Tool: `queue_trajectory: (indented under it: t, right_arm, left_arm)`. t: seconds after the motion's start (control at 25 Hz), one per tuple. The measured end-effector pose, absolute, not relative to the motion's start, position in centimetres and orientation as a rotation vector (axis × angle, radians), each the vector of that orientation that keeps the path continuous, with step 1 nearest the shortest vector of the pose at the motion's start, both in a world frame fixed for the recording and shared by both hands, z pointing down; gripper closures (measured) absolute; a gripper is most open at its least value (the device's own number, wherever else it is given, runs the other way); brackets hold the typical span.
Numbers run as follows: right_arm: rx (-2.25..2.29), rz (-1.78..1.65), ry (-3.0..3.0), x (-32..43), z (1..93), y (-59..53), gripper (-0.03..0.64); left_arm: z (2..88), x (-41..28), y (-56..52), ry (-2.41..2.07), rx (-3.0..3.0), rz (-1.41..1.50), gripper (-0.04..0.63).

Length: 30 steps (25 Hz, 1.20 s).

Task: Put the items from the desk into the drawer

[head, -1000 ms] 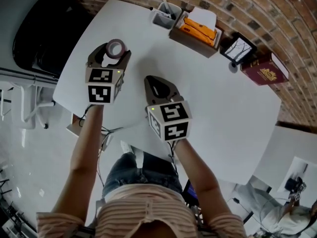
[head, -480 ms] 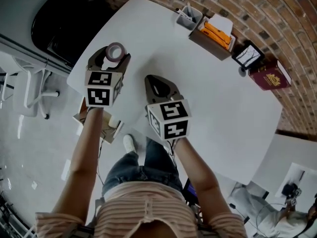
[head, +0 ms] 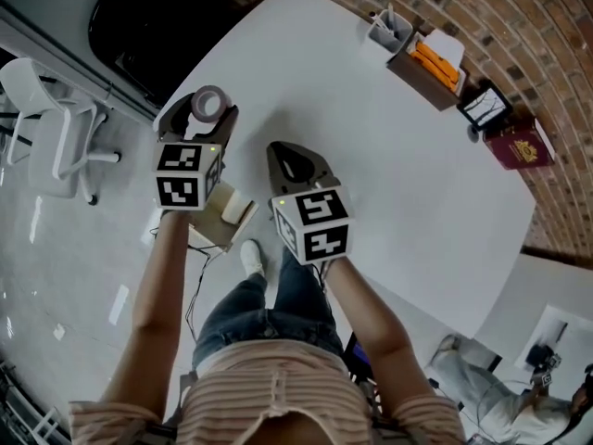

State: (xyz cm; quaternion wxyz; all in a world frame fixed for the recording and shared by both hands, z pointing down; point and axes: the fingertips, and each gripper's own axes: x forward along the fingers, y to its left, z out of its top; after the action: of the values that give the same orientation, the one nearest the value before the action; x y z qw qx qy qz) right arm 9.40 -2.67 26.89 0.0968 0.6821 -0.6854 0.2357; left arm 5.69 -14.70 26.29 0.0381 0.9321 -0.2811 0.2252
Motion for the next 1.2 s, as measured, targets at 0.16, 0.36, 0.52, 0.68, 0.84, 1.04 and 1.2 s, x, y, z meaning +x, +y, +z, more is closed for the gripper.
queue_trajectory:
  t: [0.16,0.36,0.52,0.68,0.84,1.04,1.2]
  right_arm:
    - [1.980,0.711,-2.044,5.8,27.8,-3.1,0.600]
    - [1.921,0.731,-2.062,1.4,28.8,-3.5,0.600]
    - [1.880,0.732,-2.057,-1.2,29.8,-3.7,0.600]
    - [1.876,0.733,-2.033,-3.2,30.7,-3.5,0.600]
    - [1.867,0.747,-2.020,-4.5,31.0,-2.9,0.600]
    - [1.846,0.786,-2.024,-5.2,32.3,-1.8,0.600]
    - [1.803,0.844,-2.023,-6.6,34.5,-1.0,0.600]
  left_arm:
    - [27.4,1.7,-14.5,-0.887,2.840,0.706,0.281]
    - [28.9,-3.3,-14.2,-0.920,2.793,0.716,0.281]
    - [30.3,-6.3,-13.8,-0.930,2.766,0.720,0.281]
    - [31.7,-9.2,-13.3,-0.937,2.747,0.721,0.281]
    - [33.1,-11.2,-12.9,-0.943,2.728,0.718,0.281]
    - [36.0,-11.7,-11.5,-0.917,2.694,0.757,0.281]
    - [38.8,-11.7,-10.3,-0.875,2.689,0.824,0.281]
